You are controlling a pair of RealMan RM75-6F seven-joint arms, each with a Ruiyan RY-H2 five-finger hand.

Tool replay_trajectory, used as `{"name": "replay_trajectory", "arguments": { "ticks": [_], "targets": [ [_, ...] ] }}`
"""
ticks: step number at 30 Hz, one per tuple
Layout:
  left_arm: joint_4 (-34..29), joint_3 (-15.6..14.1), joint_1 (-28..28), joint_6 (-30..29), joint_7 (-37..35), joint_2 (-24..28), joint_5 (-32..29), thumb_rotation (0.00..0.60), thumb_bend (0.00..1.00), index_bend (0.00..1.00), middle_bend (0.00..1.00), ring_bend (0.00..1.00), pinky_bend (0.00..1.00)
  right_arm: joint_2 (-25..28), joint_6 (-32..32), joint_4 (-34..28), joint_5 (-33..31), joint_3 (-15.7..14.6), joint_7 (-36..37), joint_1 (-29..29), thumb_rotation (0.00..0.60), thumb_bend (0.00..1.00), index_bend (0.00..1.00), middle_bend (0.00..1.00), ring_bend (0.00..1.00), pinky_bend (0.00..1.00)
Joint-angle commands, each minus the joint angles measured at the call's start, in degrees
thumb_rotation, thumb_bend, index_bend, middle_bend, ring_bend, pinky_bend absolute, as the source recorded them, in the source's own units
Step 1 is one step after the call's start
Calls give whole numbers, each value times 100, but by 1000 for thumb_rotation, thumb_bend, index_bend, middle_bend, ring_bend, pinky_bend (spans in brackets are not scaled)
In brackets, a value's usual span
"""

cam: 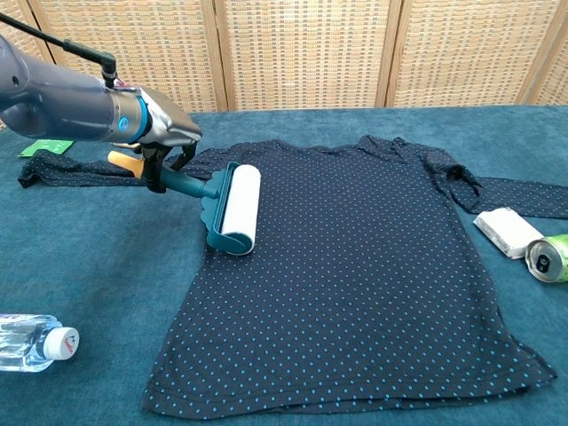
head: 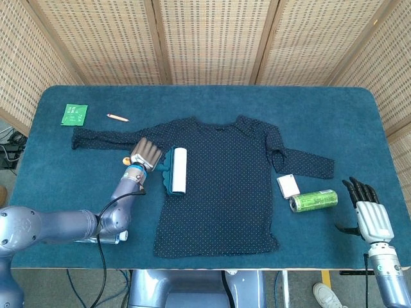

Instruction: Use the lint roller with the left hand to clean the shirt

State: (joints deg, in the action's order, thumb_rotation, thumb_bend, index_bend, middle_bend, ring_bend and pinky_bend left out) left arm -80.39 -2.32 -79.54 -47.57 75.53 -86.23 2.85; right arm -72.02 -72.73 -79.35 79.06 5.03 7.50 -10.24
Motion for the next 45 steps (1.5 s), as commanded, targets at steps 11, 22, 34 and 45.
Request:
{"name": "replay_trajectory", "arguments": {
  "ticks": [11, 22, 34, 45],
  "targets": [
    [150, -187, -319, -95, 249, -330, -398, 600, 1000, 907, 860, 675, 558, 15, 57, 23, -13, 0, 98, -15, 600, 55, 0, 0, 0, 0],
    [250, -18, -691, -259, 567, -600, -788, 600, 1000, 908, 860, 674, 559, 53, 59, -9, 58, -22, 263, -22, 600, 54, 0, 0, 0, 0],
    [784, 394, -1199, -480, 1244, -1370, -1369, 600, 1000, 909, 861, 675, 559, 117, 129, 4, 158, -70, 569, -49, 600, 55, 0, 0, 0, 0],
    [1002, 619, -1260, -568, 1665, -1651, -1531, 600, 1000, 909, 861, 674, 560, 126, 155, 67, 148, -67, 709, -59, 600, 55, 0, 0, 0, 0]
  ]
}}
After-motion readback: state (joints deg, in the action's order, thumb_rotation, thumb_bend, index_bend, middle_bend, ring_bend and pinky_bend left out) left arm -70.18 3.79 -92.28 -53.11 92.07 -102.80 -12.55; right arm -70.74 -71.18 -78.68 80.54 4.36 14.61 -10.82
